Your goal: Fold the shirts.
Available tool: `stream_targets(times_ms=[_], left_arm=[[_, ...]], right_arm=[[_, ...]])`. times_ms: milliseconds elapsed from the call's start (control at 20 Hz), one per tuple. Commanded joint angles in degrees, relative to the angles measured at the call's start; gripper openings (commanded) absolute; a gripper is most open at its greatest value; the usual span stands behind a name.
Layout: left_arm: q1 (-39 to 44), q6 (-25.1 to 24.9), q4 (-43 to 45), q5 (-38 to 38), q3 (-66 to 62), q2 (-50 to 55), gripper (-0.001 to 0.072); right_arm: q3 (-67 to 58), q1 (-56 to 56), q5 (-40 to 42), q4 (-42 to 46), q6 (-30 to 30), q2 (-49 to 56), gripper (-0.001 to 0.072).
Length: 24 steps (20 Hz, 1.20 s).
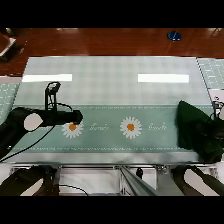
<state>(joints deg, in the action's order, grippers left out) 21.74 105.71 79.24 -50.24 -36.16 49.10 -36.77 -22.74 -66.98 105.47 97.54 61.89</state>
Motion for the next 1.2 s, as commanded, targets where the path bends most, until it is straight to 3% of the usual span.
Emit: stream_targets(times_ms=[0,250,750,950,1150], left_arm=[[-4.42,-3.13,0.37,-2.27,-4.13,0.11,0.0701],[-13.46,-5.07,0.24,-9.84,-13.94,-2.99,0.0701],[-12.31,-4.94,-0.42,-9.62,0.13,-17.16,0.0701],[-12.31,-4.37,-0.44,-7.30,0.33,-16.98,0.0701],[-12.33,-4.52,2.25,-3.54,0.26,-16.98,0.0701]], right_arm=[[-9.33,0.00,-0.83,-6.38,-4.74,-2.10,0.0036],[-35.87,4.96,3.32,-27.85,-8.63,-10.25,0.0036],[-75.43,27.85,2.78,-26.97,-9.16,-8.04,0.0036],[-79.69,37.79,1.60,-31.47,-10.62,-3.85,0.0036],[-73.59,47.39,-8.09,-33.83,-10.16,1.11,0.0036]])
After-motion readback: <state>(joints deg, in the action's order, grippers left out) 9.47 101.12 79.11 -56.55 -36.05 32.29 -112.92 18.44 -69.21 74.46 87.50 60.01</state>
